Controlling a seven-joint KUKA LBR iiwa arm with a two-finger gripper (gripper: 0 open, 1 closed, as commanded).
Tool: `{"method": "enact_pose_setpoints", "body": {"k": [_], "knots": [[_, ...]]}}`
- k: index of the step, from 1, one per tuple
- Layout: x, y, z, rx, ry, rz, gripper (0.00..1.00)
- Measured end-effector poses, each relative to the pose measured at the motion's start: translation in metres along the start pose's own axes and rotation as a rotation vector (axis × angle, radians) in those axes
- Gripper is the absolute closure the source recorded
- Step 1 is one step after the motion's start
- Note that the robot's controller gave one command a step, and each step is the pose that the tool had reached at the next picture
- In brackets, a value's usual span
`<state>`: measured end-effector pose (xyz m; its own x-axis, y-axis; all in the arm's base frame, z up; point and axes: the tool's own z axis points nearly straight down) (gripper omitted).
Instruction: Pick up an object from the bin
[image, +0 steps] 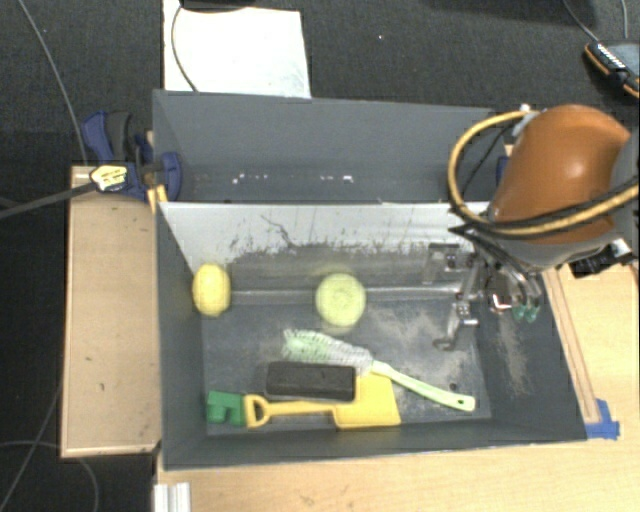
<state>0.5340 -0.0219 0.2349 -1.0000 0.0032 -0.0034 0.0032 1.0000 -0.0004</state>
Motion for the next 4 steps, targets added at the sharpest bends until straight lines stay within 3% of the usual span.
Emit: {"method": "enact_pose_setpoints", "body": {"k": [1,2,3,4], "knots": [[0.0,0.0,0.0,0.0,0.0,0.0,0.0],[0.011,0.022,0.069,0.0,-0.003,-0.092,1.0],[0.011,0.022,0.069,0.0,-0.003,-0.091,1.0],[-0.007,0.071,0.127,0.0,-0.008,-0.447,1.0]]}}
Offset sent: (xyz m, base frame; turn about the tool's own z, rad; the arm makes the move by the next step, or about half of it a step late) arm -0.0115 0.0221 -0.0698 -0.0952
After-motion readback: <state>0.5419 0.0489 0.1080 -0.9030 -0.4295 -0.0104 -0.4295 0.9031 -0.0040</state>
